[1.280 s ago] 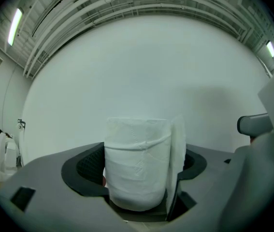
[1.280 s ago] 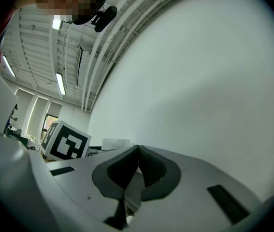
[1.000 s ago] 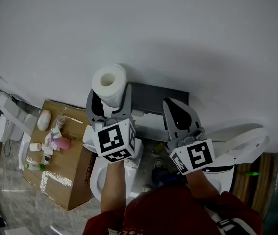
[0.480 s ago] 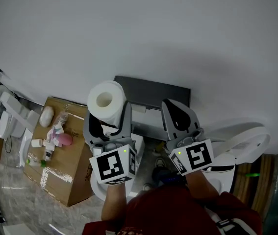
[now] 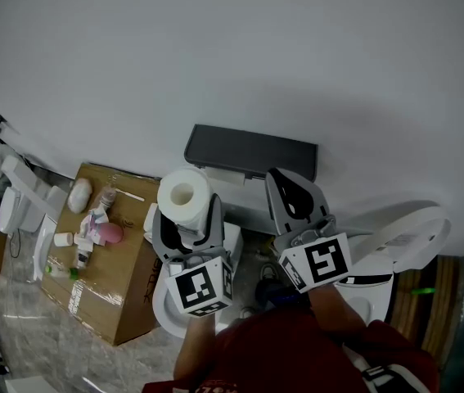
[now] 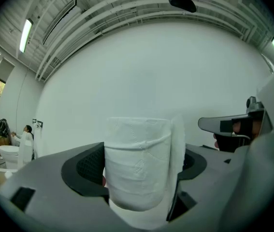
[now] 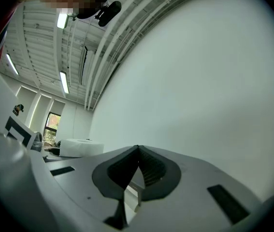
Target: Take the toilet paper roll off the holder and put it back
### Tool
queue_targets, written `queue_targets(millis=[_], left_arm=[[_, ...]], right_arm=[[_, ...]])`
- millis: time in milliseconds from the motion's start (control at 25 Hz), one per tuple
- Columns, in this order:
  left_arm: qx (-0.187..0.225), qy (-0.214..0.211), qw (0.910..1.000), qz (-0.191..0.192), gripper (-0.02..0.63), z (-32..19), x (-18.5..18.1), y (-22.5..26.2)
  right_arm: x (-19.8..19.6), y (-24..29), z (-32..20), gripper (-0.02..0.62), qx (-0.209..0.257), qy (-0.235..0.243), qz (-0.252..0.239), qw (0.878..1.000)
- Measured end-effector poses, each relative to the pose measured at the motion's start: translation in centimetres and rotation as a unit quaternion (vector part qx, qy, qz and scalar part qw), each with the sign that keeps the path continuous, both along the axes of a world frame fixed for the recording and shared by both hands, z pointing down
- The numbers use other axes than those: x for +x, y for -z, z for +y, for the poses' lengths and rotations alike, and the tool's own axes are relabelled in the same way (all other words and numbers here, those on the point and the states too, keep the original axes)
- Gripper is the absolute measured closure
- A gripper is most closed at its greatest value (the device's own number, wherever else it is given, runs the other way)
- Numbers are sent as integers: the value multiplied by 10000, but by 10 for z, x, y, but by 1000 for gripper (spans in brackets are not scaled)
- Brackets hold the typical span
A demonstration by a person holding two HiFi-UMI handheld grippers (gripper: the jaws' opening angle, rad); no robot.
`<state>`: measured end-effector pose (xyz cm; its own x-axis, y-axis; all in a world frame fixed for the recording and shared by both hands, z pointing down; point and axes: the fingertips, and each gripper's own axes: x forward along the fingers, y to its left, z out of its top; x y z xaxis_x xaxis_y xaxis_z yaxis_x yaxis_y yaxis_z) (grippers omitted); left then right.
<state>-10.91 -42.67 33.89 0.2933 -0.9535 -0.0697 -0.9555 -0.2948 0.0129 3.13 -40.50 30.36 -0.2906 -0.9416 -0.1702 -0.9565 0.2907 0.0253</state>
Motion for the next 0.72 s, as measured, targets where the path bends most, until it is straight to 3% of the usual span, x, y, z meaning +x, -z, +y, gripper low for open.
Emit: queue_targets(millis=[720], left_arm=[[-4,-15,10000,55,175,3,-11,-7]], right_arm=[[-18,-4,0,588,-40,10,141,9999]])
